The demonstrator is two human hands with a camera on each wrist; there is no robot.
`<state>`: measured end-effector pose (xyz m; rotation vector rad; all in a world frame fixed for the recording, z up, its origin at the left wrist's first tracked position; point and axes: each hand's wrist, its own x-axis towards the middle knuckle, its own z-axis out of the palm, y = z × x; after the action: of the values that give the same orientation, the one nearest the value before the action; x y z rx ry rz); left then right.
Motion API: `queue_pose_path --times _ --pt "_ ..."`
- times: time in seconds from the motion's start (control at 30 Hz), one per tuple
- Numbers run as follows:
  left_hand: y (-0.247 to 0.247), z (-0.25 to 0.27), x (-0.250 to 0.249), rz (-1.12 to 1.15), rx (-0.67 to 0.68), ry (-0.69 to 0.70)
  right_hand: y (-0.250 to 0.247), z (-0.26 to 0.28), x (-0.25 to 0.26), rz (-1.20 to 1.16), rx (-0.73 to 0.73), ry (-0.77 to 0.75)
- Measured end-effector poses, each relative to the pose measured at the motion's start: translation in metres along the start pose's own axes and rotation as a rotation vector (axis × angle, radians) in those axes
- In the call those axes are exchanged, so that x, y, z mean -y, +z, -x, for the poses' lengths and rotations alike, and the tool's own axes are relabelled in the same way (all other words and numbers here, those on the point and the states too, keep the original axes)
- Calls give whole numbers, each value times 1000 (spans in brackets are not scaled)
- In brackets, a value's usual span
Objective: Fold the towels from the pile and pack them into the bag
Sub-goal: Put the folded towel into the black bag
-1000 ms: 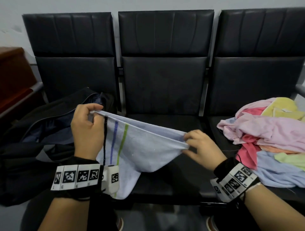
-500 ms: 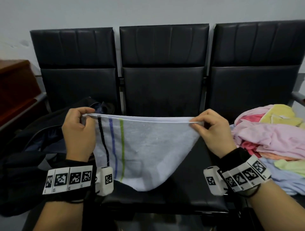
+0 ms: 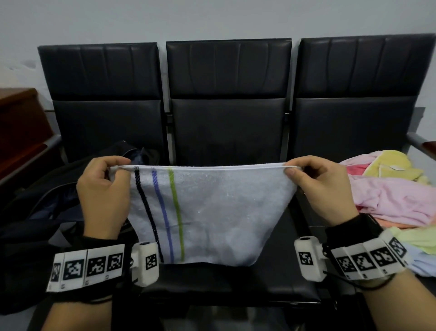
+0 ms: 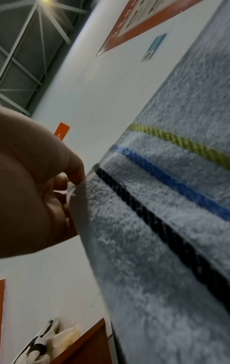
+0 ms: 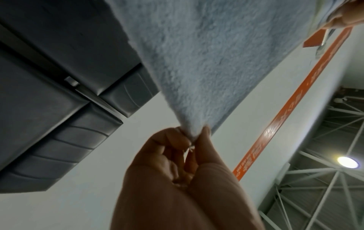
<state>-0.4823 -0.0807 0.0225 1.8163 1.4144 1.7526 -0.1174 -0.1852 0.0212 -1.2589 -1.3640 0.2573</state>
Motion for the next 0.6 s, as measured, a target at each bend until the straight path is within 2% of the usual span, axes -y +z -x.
queue_pose_path --times 0.1,0.27,0.37,0.5,0.6 --pt "2 -4 -2 20 -5 -23 1 -5 2 -27 -34 -3" --pt "21 -8 16 5 69 -180 9 -22 -15 -114 -59 184" --pt "42 -17 30 -39 141 -227 20 -40 -30 -72 -89 246" --pt "58 -46 35 -64 118 -203 30 -69 -31 38 -128 185" --pt "60 -63 26 -23 53 -83 26 -86 -18 -9 -200 101"
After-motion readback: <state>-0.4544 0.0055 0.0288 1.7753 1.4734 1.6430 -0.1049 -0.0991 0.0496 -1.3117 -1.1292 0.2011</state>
